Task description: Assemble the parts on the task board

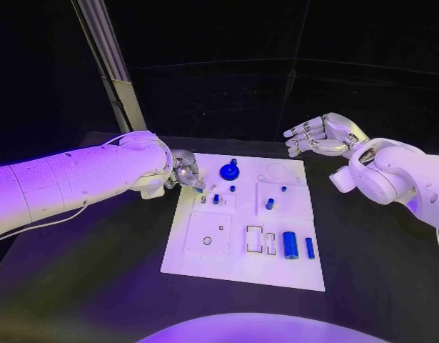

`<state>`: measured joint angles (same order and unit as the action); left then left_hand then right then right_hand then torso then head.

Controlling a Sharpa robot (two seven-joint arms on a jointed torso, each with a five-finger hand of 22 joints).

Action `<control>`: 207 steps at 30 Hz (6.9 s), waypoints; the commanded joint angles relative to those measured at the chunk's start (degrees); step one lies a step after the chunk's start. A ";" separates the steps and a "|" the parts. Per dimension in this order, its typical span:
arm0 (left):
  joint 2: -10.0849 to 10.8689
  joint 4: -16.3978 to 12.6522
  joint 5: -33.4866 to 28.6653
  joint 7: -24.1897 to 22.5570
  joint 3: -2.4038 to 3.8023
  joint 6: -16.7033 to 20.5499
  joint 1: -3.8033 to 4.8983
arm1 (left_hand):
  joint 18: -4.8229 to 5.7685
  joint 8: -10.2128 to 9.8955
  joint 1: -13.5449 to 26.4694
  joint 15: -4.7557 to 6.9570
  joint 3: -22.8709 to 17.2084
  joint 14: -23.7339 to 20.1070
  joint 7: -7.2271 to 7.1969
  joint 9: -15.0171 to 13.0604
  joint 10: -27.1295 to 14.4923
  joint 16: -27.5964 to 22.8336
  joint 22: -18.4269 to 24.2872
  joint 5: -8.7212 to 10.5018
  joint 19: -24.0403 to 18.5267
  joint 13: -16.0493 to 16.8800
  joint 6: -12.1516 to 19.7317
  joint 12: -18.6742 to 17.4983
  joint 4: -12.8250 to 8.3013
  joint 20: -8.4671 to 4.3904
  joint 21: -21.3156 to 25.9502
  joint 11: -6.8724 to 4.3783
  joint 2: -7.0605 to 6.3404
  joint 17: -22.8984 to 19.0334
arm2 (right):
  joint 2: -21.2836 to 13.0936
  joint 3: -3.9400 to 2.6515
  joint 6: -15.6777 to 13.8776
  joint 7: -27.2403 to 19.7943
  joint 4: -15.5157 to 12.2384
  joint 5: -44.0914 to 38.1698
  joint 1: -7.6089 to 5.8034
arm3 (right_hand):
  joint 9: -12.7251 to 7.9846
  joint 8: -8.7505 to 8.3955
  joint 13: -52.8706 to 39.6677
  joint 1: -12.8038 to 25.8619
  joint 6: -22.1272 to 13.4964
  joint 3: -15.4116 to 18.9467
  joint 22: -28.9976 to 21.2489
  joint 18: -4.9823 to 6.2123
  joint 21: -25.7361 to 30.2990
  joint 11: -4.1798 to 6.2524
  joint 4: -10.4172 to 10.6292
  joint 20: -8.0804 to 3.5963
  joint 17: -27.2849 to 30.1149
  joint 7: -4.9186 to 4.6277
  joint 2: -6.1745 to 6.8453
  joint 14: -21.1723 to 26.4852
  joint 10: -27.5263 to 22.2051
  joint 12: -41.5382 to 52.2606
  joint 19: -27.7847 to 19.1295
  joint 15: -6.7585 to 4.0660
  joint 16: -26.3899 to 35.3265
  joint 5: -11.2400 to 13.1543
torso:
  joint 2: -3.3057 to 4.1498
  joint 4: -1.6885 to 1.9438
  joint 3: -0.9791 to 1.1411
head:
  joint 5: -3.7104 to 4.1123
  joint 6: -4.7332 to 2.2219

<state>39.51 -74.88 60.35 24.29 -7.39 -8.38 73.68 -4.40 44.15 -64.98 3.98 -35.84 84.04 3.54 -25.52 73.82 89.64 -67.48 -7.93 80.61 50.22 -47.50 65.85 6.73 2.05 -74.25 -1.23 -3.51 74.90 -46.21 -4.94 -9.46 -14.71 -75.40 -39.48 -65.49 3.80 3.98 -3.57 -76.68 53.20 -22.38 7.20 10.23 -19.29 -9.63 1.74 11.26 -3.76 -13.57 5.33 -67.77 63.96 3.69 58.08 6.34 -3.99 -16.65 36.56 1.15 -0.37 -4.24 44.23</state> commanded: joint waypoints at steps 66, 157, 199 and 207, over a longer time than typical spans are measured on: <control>-0.23 -1.87 2.92 2.13 -0.64 -1.76 -1.74 | -0.50 1.31 1.95 0.76 -6.32 5.96 -0.90 -0.72 0.98 0.36 -0.17 0.02 0.47 0.31 -0.97 0.19 -5.34 -0.38 -0.36 -0.30 -0.92 15.10 | 0.36 0.00 0.90 -0.63 0.34 0.16 -0.07 | 0.00 -0.18 0.03 0.57 -0.60 0.20 -0.16 -0.04 0.35 0.10 -0.41 0.40 0.06 0.05 0.13 0.57 -0.42 0.10 -0.04 0.05 0.30 -0.26 | 0.13 -0.11 0.03 | -0.21 0.28; -0.88 2.20 -8.94 -13.22 -1.21 17.12 -1.63 | -6.10 -5.27 3.00 -2.43 30.16 -2.01 3.21 4.60 -15.52 -14.11 28.97 0.12 -13.21 -18.60 5.57 -13.95 9.75 2.36 26.94 3.56 -1.69 -8.13 | 0.95 0.01 1.45 -0.12 1.40 0.16 -0.05 | 0.02 -0.15 0.04 0.87 -0.79 0.19 -0.50 0.00 0.88 0.00 -0.61 0.56 0.08 -0.03 -0.15 1.03 -0.76 0.12 0.03 0.18 0.34 -0.88 | 0.11 -0.07 0.08 | 0.77 0.46; -11.82 12.25 17.78 -31.73 -4.38 17.32 -1.87 | -4.77 -25.09 -15.45 -4.39 20.73 -1.52 5.17 21.42 -18.73 -12.60 24.01 -0.04 -5.77 -45.71 -5.76 -39.50 -7.64 4.11 24.09 6.46 -3.25 -13.17 | 2.17 0.01 1.55 -0.20 1.72 0.16 -0.04 | 0.02 -0.15 0.04 0.83 -0.81 0.16 -0.54 0.01 0.94 0.00 -0.69 0.56 0.08 -0.03 -0.17 1.07 -0.80 0.13 0.04 0.18 0.34 -0.96 | 0.23 -0.27 0.08 | 1.47 -0.05; -12.82 13.57 18.26 -32.13 -4.38 15.55 -1.95 | -4.28 -25.55 -15.16 -3.89 19.35 -0.81 4.57 21.54 -16.50 -11.41 20.72 -0.09 -4.49 -46.40 -7.71 -40.34 -8.02 3.69 21.10 5.87 -2.63 -11.76 | 2.36 0.01 1.58 -0.21 1.72 0.16 -0.04 | 0.02 -0.15 0.04 0.83 -0.81 0.16 -0.54 0.01 0.94 0.00 -0.69 0.56 0.08 -0.03 -0.17 1.07 -0.80 0.13 0.04 0.18 0.34 -0.96 | 0.23 -0.24 0.07 | 1.53 0.10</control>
<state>26.80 -61.43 77.67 -7.22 -11.79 8.93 71.69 -9.80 18.73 -80.56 0.01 -16.32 82.95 8.08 -4.01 57.16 78.06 -46.63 -7.99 75.88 3.85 -54.92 25.68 -1.28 5.76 -52.98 4.61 -6.41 63.09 -43.92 -4.90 -8.29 -14.57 -73.57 -39.48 -65.43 3.80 3.98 -3.57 -76.22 52.89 -22.22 6.72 10.23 -18.60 -9.62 1.27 11.46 -3.77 -13.49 5.33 -67.15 63.56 3.69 58.27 6.55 -3.99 -17.46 36.80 0.87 -0.29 -2.75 44.28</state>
